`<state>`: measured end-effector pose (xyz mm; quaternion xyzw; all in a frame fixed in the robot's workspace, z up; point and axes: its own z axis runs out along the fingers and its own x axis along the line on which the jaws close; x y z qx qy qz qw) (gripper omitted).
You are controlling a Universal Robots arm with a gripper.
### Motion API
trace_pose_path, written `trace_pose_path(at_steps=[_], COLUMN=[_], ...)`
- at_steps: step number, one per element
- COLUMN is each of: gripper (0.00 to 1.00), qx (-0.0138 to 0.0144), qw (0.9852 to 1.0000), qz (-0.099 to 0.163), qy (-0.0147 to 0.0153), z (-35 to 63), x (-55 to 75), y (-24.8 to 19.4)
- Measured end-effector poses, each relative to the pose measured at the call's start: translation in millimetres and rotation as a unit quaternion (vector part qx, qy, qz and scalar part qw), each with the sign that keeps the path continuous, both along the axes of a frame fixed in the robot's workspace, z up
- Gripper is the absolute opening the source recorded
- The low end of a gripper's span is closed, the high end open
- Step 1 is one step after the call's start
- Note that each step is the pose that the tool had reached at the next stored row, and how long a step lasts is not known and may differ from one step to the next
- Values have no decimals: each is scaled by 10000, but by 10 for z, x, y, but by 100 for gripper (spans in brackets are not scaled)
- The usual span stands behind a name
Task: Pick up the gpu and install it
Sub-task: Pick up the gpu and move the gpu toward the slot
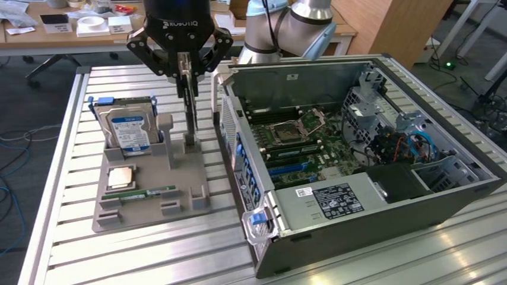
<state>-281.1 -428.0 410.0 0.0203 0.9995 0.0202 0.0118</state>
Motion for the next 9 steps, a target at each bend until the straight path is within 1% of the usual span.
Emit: trace_pose_path(at_steps=[9], gripper=[26], qx=[2], qw=[10000], qz=[10], qy=[0], z=[0], x=[18], y=[0])
